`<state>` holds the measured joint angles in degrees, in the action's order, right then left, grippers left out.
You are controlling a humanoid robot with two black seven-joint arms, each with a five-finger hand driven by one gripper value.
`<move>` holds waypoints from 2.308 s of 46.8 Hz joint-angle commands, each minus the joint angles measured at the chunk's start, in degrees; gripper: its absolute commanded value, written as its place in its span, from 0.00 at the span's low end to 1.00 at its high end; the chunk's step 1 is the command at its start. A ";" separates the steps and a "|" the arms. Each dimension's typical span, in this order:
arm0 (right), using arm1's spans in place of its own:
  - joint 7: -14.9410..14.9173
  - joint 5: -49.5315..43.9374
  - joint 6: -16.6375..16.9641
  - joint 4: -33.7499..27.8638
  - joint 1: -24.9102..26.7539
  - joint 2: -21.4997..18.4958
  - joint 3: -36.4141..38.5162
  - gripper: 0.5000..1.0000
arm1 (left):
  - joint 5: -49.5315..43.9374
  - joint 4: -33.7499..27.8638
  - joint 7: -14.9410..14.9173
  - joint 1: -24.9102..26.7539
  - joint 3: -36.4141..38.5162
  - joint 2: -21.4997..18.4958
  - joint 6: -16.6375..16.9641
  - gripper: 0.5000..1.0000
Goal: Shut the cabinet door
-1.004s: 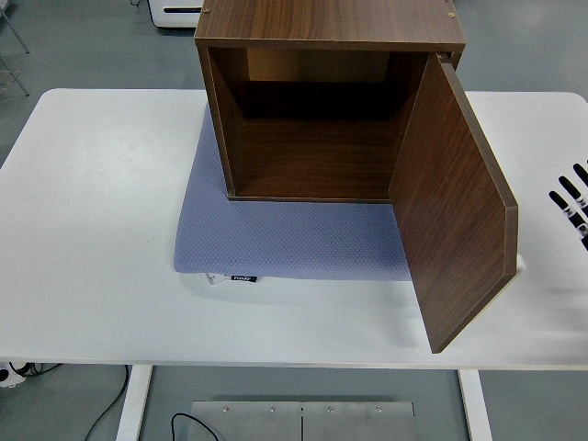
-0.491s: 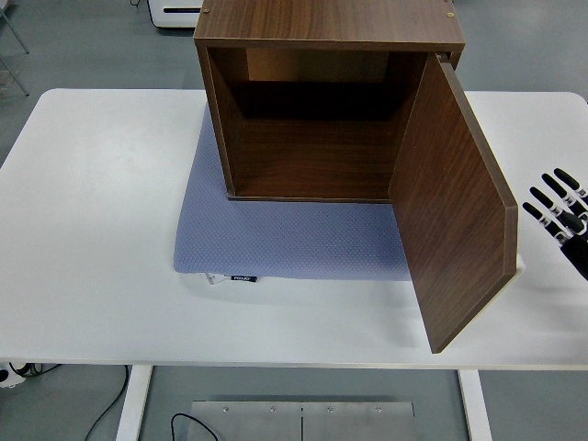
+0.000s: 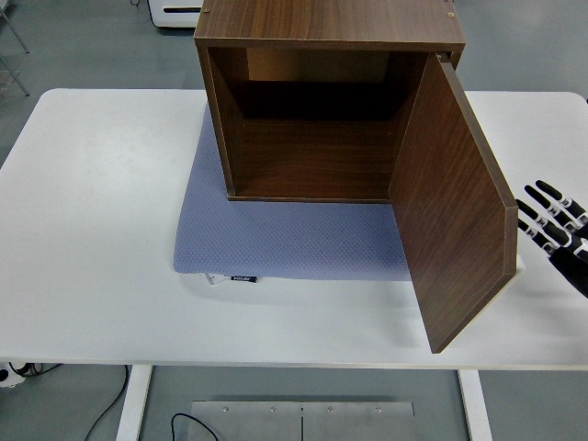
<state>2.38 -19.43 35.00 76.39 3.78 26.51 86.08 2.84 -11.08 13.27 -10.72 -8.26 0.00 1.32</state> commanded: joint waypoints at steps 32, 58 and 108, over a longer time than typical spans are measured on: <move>1.48 -2.37 0.00 5.43 0.27 1.62 -7.06 1.00 | -0.02 0.00 0.00 0.00 0.00 0.00 0.00 1.00; 2.01 -2.72 0.00 7.45 -0.17 1.44 -10.49 1.00 | -0.02 0.00 0.00 0.08 0.00 0.00 0.00 1.00; 3.33 -2.72 0.00 8.51 -3.77 -1.72 -14.80 1.00 | -0.02 0.00 0.00 0.00 0.00 0.00 0.00 1.00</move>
<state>5.59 -22.15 35.00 84.78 0.29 24.86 71.72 2.83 -11.07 13.27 -10.68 -8.26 0.00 1.32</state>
